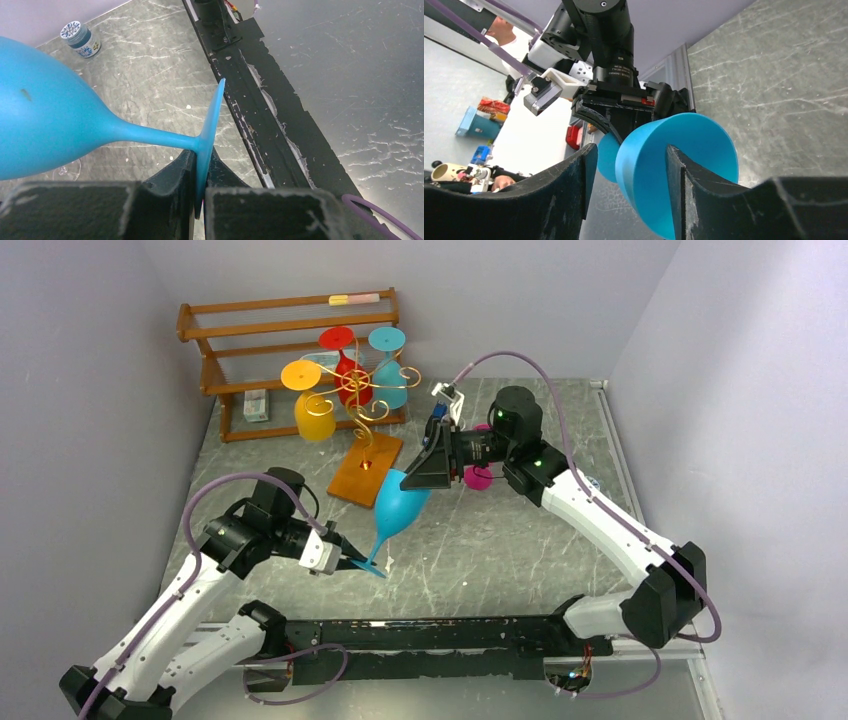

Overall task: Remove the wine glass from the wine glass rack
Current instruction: Place the wine glass at the center of the board.

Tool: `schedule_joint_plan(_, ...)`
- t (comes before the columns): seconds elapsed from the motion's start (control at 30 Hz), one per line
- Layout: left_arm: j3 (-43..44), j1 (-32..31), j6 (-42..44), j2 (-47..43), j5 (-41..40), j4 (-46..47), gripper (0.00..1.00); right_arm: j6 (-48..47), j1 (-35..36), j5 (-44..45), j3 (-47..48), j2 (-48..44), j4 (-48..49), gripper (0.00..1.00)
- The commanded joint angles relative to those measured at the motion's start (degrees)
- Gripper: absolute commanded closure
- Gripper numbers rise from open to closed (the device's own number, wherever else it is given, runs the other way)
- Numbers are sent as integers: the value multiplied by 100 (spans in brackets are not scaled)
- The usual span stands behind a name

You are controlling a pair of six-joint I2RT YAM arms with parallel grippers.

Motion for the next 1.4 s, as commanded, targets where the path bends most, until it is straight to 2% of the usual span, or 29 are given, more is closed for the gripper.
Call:
schedule_joint_plan(0.0,131,-27,333,-45,223,-30,95,-166,-5,-306,123,39,-338,45)
schedule_joint_plan(0.13,132,-28,470,-47,126,-266,95,-776,-65,-452,615,366,-1462,50)
schedule_joint_plan(0.2,121,-25,486,-55,125,-298,95,-722,-26,-700,760,508,-1531,56)
schedule_joint_plan(0.3,91,-28,368,-83,102,-181,95,-759,24,-697,851,560,-1644,57)
schedule_joint_plan(0.5,32,-22,223,-121,100,-34,95,-556,247,-1062,736,595,-1333,58)
schedule_joint_plan(0.63,22,-28,179,-167,-4,-33,95,-682,253,-969,791,632,-1460,64)
schedule_joint_plan(0.7,0,-21,151,-187,-3,-6,95,-561,250,-1012,765,635,-1292,69)
schedule_joint_plan(0.83,-64,-24,212,-194,90,-17,95,-470,273,-907,728,644,-1156,74)
schedule_joint_plan(0.97,-112,-24,169,-204,119,36,95,-326,278,-906,669,652,-968,88)
schedule_joint_plan(1.17,-86,-25,103,-188,40,89,95,-235,277,-830,641,710,-838,100)
schedule_joint_plan(1.37,-126,-25,-113,-257,-189,169,80,-328,276,-671,649,705,-959,100)
